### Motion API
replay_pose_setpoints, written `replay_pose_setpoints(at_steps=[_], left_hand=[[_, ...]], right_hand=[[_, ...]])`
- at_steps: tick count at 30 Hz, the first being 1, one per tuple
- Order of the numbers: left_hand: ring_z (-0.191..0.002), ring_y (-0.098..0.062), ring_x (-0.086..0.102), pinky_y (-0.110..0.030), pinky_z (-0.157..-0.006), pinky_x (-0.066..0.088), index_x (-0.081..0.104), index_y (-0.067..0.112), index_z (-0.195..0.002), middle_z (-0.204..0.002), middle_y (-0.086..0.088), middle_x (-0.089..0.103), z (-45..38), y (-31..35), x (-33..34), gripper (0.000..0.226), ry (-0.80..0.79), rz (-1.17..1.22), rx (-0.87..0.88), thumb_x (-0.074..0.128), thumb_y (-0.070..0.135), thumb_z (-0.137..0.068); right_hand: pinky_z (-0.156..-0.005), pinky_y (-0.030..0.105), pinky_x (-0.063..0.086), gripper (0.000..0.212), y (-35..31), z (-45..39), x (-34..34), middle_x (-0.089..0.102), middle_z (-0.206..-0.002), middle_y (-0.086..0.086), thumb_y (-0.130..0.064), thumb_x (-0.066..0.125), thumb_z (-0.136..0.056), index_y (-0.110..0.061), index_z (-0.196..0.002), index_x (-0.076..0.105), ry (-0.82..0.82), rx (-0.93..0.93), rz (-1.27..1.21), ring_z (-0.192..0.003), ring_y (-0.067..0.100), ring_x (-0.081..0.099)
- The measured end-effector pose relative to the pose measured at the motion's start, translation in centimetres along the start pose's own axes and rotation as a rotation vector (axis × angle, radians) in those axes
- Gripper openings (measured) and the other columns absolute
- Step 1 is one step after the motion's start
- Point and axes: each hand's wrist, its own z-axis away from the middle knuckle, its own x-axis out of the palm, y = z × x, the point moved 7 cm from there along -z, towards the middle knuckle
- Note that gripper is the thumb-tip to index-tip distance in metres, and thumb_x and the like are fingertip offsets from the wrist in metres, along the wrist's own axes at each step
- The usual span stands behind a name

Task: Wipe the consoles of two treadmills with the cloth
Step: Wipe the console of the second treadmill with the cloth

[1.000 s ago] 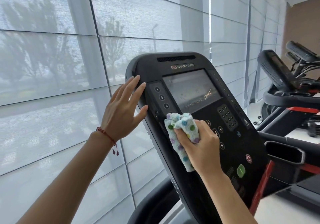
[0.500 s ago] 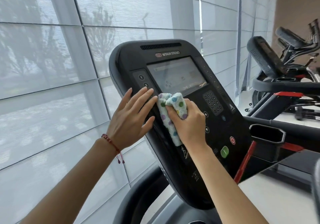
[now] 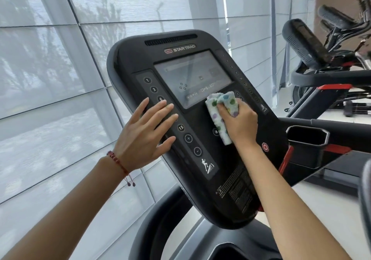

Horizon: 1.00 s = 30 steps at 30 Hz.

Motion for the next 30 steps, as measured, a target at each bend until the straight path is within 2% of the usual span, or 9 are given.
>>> replay_pose_setpoints(at_steps=[4,8,14,17,19,22,26,30], left_hand=[[-0.125,-0.031,0.046,-0.053,-0.108,0.027,0.061,0.002,-0.12,-0.129,-0.017,0.056,-0.1,0.0,0.0,0.046,0.006,0.001,-0.009,0.041,0.034,-0.093],[-0.125,-0.031,0.046,-0.053,-0.108,0.027,0.062,0.002,-0.119,-0.129,-0.017,0.056,0.0,0.1,-0.1,0.045,0.024,0.01,-0.012,0.043,0.033,-0.093],[-0.125,-0.031,0.045,-0.055,-0.108,0.027,0.062,0.0,-0.118,-0.128,-0.018,0.056,0.2,0.3,0.1,0.045,0.055,0.016,-0.019,0.043,0.032,-0.093],[-0.126,-0.031,0.044,-0.055,-0.108,0.027,0.062,0.0,-0.119,-0.129,-0.018,0.055,0.2,0.3,0.1,0.047,0.064,0.037,-0.022,0.039,0.033,-0.095],[-0.126,-0.031,0.045,-0.055,-0.108,0.027,0.062,0.0,-0.119,-0.129,-0.018,0.055,0.3,0.2,0.1,0.047,0.067,0.047,-0.017,0.039,0.034,-0.096],[-0.125,-0.03,0.046,-0.055,-0.107,0.029,0.062,0.001,-0.119,-0.129,-0.017,0.055,0.4,0.2,0.0,0.046,0.079,0.057,-0.012,0.04,0.034,-0.096],[-0.124,-0.03,0.047,-0.054,-0.107,0.029,0.063,0.002,-0.119,-0.129,-0.016,0.055,0.3,0.2,-0.1,0.045,0.077,0.054,-0.011,0.041,0.034,-0.095],[-0.124,-0.03,0.048,-0.054,-0.107,0.029,0.063,0.002,-0.118,-0.128,-0.016,0.056,0.4,0.1,0.0,0.045,0.064,0.052,-0.02,0.042,0.033,-0.094]], right_hand=[[-0.07,0.033,0.043,0.036,2.6,-5.2,0.3,0.066,-0.086,0.011,-0.048,0.057,-0.084,-0.012,-0.081,0.058,0.006,0.074,0.085,-0.085,0.03,0.061],[-0.07,0.031,0.041,0.036,2.2,-4.5,0.2,0.065,-0.086,0.011,-0.047,0.058,-0.083,-0.011,-0.081,0.058,0.046,0.116,0.108,-0.085,0.03,0.061],[-0.059,0.026,0.043,0.036,-4.7,4.0,0.9,0.061,-0.075,0.001,-0.049,0.062,-0.077,-0.013,-0.079,0.063,-0.062,-0.138,0.008,-0.063,0.014,0.056],[-0.056,0.028,0.051,0.04,-6.4,6.6,1.0,0.064,-0.075,0.002,-0.051,0.059,-0.077,-0.014,-0.087,0.067,-0.077,-0.255,-0.03,-0.063,0.014,0.06],[-0.057,0.033,0.052,0.039,-5.9,6.1,1.0,0.064,-0.075,0.004,-0.05,0.06,-0.077,-0.013,-0.088,0.067,-0.102,-0.263,-0.09,-0.063,0.017,0.062],[-0.06,0.03,0.047,0.038,-3.2,3.3,0.5,0.062,-0.074,0.002,-0.05,0.063,-0.075,-0.013,-0.083,0.066,-0.099,-0.181,-0.107,-0.064,0.017,0.058],[-0.064,0.026,0.037,0.029,4.0,-2.2,-2.0,0.061,-0.075,0.003,-0.043,0.065,-0.081,-0.014,-0.081,0.062,-0.004,0.028,0.003,-0.068,0.02,0.055],[-0.068,0.026,0.038,0.037,8.9,-5.2,-3.1,0.067,-0.085,0.009,-0.046,0.06,-0.084,-0.009,-0.089,0.064,0.049,0.174,0.06,-0.085,0.03,0.062]])
